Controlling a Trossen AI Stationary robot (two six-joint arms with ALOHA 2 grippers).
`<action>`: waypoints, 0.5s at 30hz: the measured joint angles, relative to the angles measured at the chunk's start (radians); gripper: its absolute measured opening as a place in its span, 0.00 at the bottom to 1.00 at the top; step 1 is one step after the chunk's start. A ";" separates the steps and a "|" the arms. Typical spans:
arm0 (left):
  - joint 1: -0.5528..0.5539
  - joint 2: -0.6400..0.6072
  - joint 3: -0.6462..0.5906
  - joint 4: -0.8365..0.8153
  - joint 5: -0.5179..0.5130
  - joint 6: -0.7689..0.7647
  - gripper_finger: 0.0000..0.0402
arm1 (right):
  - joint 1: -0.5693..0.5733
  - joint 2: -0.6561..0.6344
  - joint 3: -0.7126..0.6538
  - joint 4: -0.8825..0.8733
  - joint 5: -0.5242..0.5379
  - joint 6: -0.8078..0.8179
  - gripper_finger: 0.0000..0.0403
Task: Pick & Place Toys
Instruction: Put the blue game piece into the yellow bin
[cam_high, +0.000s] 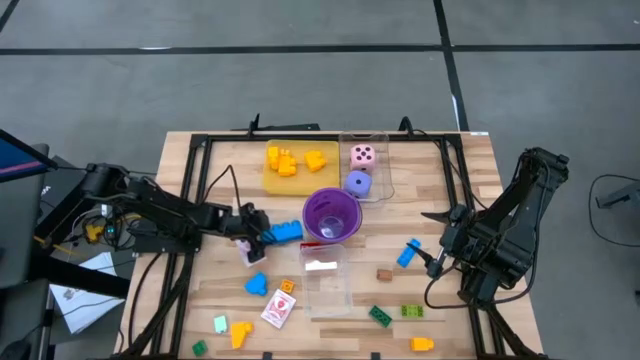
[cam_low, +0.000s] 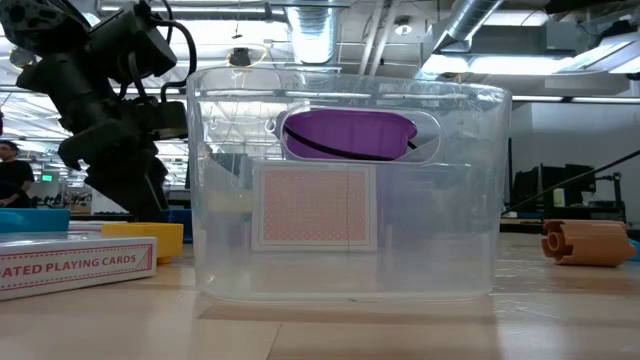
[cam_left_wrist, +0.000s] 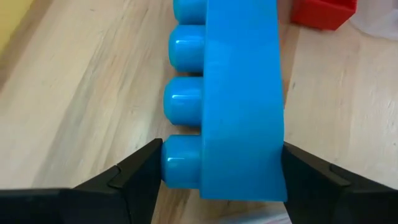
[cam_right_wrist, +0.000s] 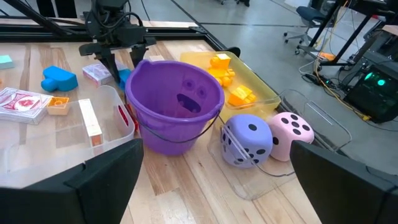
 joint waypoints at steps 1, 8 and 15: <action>0.000 -0.011 0.000 -0.003 -0.001 0.008 0.64 | 0.000 0.000 0.000 0.000 0.000 0.000 0.99; 0.000 -0.228 0.000 -0.113 -0.064 0.029 0.64 | 0.000 0.000 0.000 0.000 0.000 0.000 0.99; 0.009 -0.433 0.000 -0.198 -0.271 0.096 0.64 | 0.000 0.000 0.000 -0.004 0.000 0.000 0.99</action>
